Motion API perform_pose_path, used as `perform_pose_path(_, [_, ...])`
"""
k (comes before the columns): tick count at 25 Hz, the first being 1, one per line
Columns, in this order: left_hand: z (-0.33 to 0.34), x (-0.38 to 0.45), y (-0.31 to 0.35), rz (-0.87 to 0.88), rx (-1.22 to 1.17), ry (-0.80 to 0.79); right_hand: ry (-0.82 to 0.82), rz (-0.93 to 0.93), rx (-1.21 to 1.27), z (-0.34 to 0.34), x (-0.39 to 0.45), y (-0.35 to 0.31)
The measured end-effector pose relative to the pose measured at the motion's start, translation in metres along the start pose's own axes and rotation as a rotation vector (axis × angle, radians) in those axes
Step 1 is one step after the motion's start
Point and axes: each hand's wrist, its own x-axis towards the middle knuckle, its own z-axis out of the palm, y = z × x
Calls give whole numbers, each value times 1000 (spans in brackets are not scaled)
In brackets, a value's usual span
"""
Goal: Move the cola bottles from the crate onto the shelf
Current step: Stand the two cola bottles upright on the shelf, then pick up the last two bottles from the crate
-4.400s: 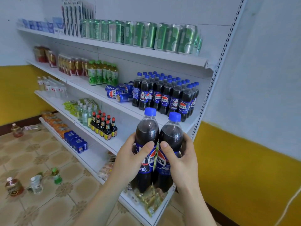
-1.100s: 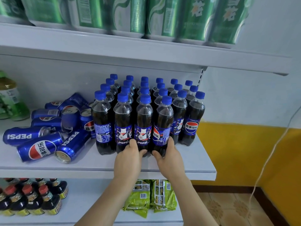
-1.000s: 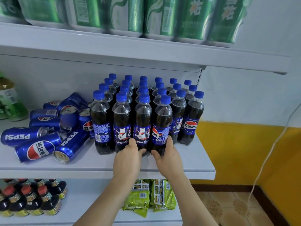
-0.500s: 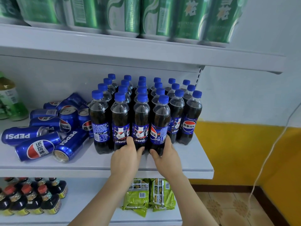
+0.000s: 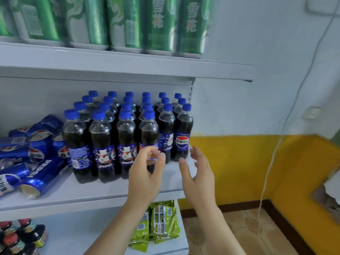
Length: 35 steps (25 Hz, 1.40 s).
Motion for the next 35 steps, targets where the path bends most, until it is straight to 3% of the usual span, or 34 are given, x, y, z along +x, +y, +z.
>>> perform_pose_path(7, [73,-25,30,23,-204,-212,271,60,-109,-89,-27,14])
perform_pose_path(20, [154,-139,116,65,-376,-805,823,349,-381,-223,-165,5])
perform_pose_path(28, [194,-246,183,82,-503,-1036,1093,428,-495,-306,-276,-12])
perform_pose_path(35, [225,-329,239,102,-571,-1151,1199,498,-576,-378,-352,-6])
